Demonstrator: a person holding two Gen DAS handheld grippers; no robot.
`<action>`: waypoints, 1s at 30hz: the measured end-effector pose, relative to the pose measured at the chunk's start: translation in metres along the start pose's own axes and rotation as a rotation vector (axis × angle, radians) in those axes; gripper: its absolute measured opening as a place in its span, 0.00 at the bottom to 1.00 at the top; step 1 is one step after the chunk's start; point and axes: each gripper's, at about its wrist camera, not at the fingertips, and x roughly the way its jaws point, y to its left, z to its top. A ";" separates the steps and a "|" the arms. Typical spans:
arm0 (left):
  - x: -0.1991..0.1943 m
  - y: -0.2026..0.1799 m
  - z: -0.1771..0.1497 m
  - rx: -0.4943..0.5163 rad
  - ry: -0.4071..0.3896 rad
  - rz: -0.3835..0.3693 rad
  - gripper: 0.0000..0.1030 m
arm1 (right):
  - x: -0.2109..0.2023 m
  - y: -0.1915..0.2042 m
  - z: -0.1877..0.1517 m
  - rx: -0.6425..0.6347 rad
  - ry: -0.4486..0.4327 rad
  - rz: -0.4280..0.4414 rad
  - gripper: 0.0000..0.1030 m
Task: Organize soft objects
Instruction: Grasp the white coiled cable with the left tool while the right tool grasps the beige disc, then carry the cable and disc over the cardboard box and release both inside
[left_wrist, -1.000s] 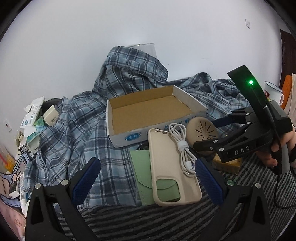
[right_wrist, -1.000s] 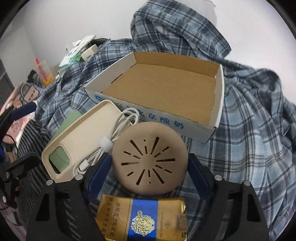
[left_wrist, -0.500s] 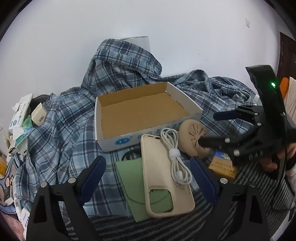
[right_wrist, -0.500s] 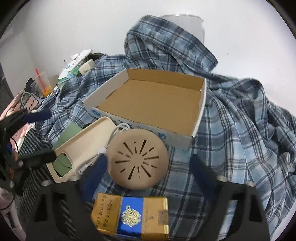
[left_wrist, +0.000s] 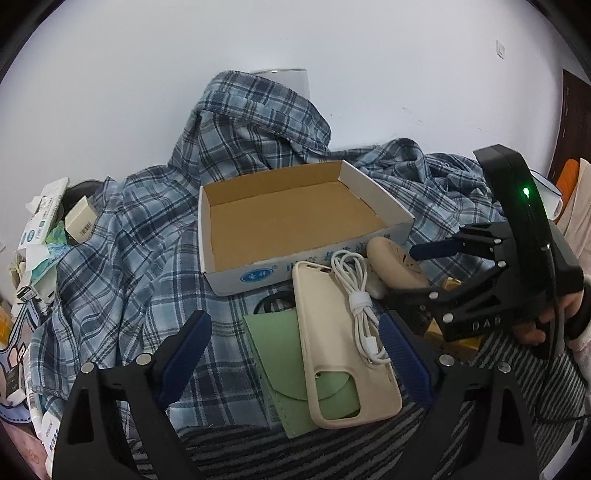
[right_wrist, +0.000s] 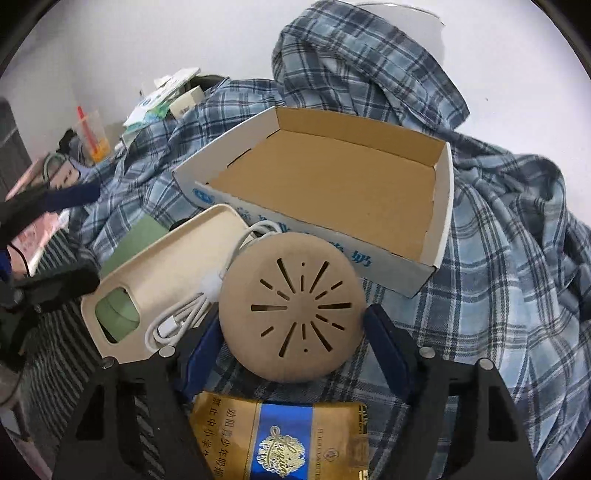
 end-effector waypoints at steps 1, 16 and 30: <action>0.000 0.000 0.000 -0.002 0.003 -0.003 0.91 | 0.000 -0.001 -0.001 0.010 0.000 0.005 0.78; -0.002 -0.005 0.002 0.013 0.014 -0.025 0.91 | -0.003 -0.002 -0.002 0.035 -0.025 0.037 0.76; 0.051 -0.041 0.021 0.058 0.191 -0.165 0.58 | -0.076 -0.023 0.000 0.133 -0.354 -0.095 0.77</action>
